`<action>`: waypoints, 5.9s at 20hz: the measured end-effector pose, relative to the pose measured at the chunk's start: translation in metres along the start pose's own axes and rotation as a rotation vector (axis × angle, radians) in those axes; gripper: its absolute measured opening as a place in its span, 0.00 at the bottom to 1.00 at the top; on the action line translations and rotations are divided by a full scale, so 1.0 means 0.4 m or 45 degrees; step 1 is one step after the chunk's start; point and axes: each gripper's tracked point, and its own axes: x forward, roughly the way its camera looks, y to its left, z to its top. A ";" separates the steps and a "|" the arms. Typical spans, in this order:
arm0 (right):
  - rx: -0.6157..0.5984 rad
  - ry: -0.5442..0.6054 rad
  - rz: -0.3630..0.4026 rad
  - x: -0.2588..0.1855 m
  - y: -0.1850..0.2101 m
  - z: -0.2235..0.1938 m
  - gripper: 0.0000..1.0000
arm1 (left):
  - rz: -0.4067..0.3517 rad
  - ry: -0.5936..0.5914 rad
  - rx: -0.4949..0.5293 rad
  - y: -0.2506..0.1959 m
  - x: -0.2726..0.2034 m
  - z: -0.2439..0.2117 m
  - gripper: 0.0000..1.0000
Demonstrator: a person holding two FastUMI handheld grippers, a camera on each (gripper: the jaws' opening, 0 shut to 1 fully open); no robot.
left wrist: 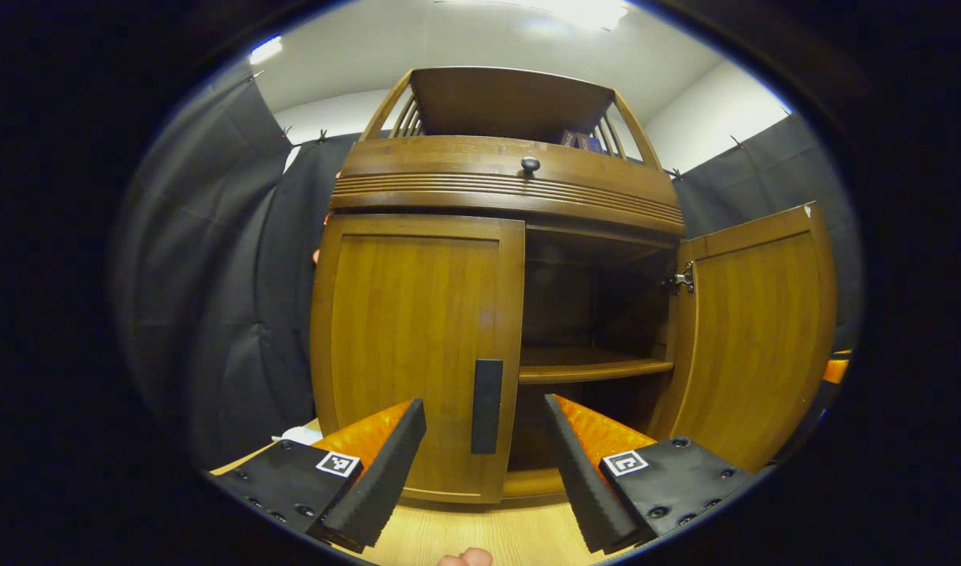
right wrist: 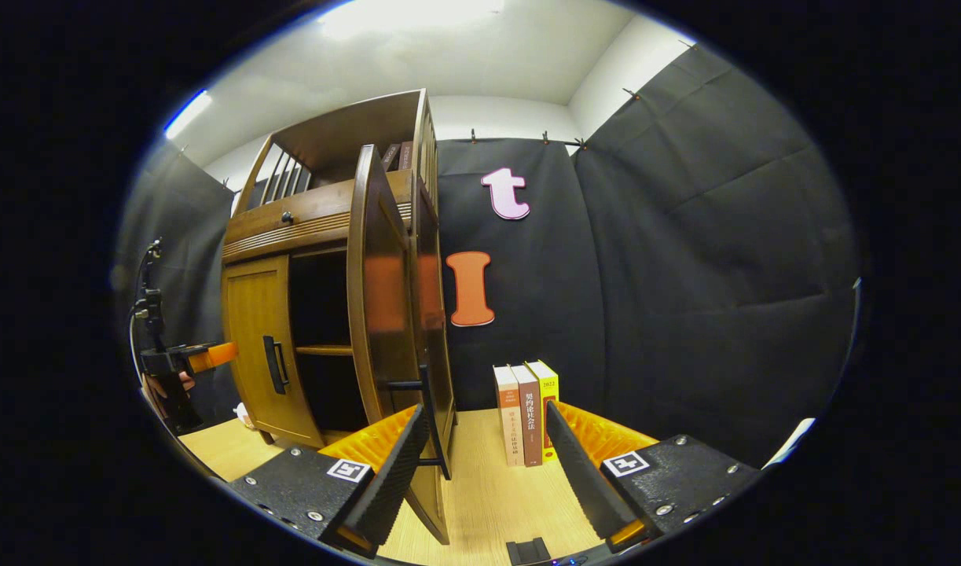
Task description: Open the right door of the double-door shoe cabinet with the right hand, and open the left door with the left hand.
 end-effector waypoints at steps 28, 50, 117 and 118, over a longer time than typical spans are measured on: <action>-0.021 -0.034 -0.111 -0.010 -0.050 0.048 0.92 | -0.059 0.150 -0.217 0.004 0.301 -0.249 0.56; -0.101 -0.070 -0.106 -0.057 0.024 0.038 0.92 | 0.032 0.161 0.028 0.095 0.000 -0.190 0.29; -0.120 -0.022 -0.082 -0.022 0.065 0.060 0.92 | 0.178 0.010 -0.003 0.312 -0.371 0.052 0.67; -0.119 -0.015 -0.089 -0.024 0.057 0.051 0.92 | 0.168 0.016 0.007 0.304 -0.369 0.048 0.70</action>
